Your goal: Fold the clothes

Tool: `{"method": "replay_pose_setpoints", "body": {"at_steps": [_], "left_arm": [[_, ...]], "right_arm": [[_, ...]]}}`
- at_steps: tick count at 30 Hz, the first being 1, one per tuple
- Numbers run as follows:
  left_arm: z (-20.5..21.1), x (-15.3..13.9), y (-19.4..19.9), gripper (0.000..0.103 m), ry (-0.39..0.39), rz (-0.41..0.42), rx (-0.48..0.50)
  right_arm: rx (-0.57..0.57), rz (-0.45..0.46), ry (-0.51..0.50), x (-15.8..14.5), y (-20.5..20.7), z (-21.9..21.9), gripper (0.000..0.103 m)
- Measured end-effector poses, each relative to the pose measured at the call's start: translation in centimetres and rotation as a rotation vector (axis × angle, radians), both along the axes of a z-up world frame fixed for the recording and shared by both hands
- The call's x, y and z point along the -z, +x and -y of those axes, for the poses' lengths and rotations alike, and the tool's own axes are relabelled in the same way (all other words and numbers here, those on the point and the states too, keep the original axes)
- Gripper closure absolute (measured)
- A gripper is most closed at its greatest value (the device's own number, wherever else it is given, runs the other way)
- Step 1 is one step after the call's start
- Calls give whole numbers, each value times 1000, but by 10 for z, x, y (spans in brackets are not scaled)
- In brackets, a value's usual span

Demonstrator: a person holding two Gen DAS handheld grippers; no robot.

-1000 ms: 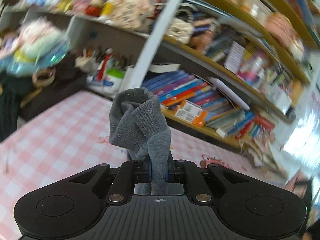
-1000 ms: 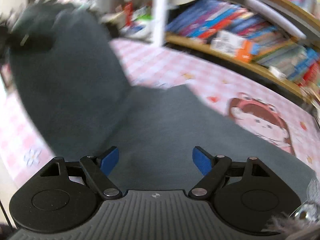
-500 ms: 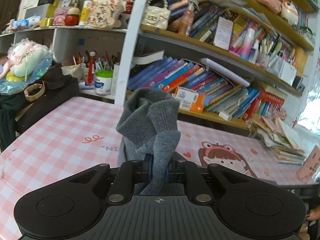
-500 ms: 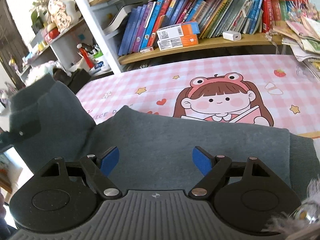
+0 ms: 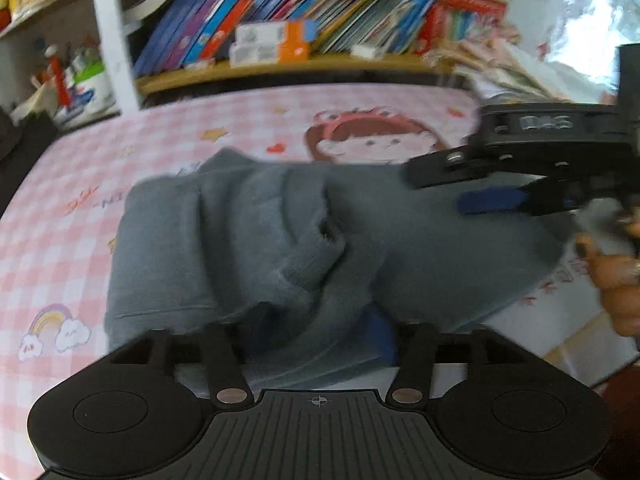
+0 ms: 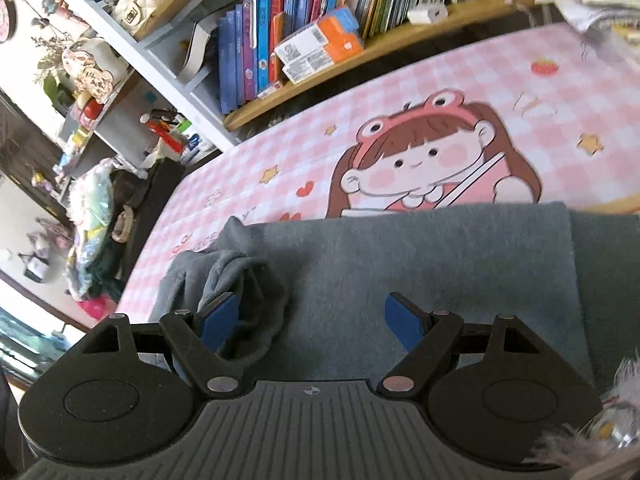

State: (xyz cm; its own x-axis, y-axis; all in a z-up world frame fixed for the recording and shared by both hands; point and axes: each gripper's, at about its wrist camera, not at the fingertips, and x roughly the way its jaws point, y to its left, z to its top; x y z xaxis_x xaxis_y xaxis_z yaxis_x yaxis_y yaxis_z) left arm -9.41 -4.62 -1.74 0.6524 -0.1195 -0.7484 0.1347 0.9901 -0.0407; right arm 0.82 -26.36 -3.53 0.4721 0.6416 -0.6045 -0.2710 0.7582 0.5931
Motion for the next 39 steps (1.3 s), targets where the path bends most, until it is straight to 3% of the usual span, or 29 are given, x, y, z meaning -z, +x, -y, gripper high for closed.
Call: {"method": "replay_pose_setpoints", "body": {"at_steps": [6,9,14,17,18,19,20,21,22,23,26,28,30,32,34,35,36,39], "left_arm": [[-3,-15,-18,27,-65,89,21],[-14,-28,-23,27,-130,153,4],[-44,-39,-31,27,-205,217,-120],[-65,-38,-33,28,-249,217,-235],[-72,-36,-33,28,-262,213,-274],[-79,-34,-33,28,-273,209,-313],[-84,-32,-34,28,-280,204,-342],[-88,-30,-34,28,-283,200,-365],[-92,-29,-34,28,-283,199,-382],[-95,-29,-35,28,-284,199,-397],[-104,-31,-40,25,-279,239,-427],[-109,-33,-43,19,-276,262,-448],[-114,-33,-46,18,-301,267,-454],[-119,-29,-46,18,-349,250,-451],[-123,-25,-46,18,-372,236,-455],[-126,-23,-46,18,-384,224,-461],[-128,-20,-46,18,-394,212,-467],[-134,-15,-47,17,-404,196,-492]], "right_arm": [[-123,8,77,-3,1,-17,23],[-131,-43,93,2,6,-24,22],[-100,-189,141,19,17,-28,22],[-91,-261,175,27,18,-31,28],[-91,-277,182,29,18,-33,32],[-85,-291,177,31,17,-36,43],[-76,-301,158,32,17,-39,64],[-67,-310,139,32,16,-42,78],[-63,-311,125,31,15,-45,83],[-75,-278,134,26,12,-46,97],[-121,-139,310,0,2,-39,100],[-128,-61,359,-13,-2,-36,101],[-92,-62,282,-12,-3,-38,97],[-41,-127,189,0,-3,-39,95],[-19,-161,175,7,-7,-37,80],[-5,-163,169,7,-8,-36,53],[4,-168,163,7,-10,-35,32],[-5,-209,162,11,-9,-42,27]]}}
